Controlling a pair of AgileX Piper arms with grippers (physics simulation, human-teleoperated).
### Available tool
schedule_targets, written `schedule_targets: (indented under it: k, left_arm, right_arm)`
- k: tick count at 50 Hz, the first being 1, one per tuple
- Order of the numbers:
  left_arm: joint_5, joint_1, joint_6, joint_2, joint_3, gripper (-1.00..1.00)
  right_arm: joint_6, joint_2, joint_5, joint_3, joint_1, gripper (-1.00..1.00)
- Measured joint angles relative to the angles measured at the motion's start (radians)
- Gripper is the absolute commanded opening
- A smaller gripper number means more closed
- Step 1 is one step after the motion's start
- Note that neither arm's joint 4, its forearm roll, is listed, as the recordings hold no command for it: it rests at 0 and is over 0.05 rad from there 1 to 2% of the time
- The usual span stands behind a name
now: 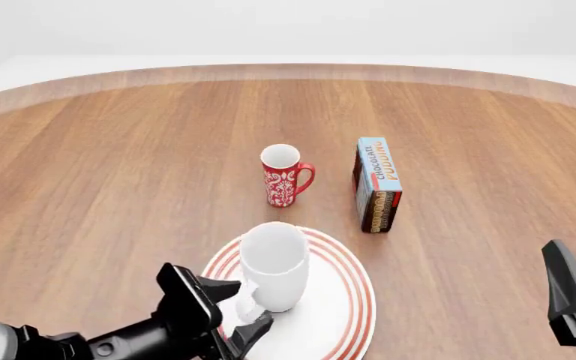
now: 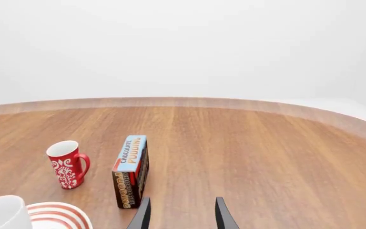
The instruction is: Pick up the white mug and put it on the plate, and put the chocolate pudding to the right of the plate.
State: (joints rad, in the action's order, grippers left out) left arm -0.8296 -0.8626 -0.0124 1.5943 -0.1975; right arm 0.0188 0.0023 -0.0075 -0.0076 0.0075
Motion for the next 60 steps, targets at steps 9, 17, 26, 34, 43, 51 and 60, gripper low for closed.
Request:
schedule_targets:
  k: [9, 17, 26, 34, 43, 51, 60]
  left_arm:
    - [-0.005, 0.000, -0.005, 0.013, -0.002, 1.00]
    - [-0.007, 0.001, -0.008, 0.015, 0.000, 1.00]
    - [0.008, 0.004, -0.009, -0.009, 0.004, 1.00]
    - [0.043, 0.007, -0.008, -0.059, 0.010, 1.00]
    - [0.102, 0.003, -0.009, -0.143, 0.017, 1.00]
    - [0.186, -0.001, -0.006, -0.261, 0.021, 1.00]
    - [0.296, 0.005, 0.010, -0.415, 0.020, 1.00]
  right_arm:
    - [0.000, 0.000, -0.001, 0.000, 0.000, 1.00]
    - [0.000, 0.000, -0.001, 0.000, 0.001, 1.00]
    - [0.000, 0.000, 0.000, 0.000, 0.001, 1.00]
    - [0.000, 0.000, 0.000, 0.000, 0.002, 1.00]
    - [0.000, -0.001, 0.000, 0.000, 0.001, 1.00]
    - [-0.001, 0.000, 0.000, 0.000, 0.001, 1.00]
    - [-0.001, 0.000, 0.000, 0.000, 0.002, 1.00]
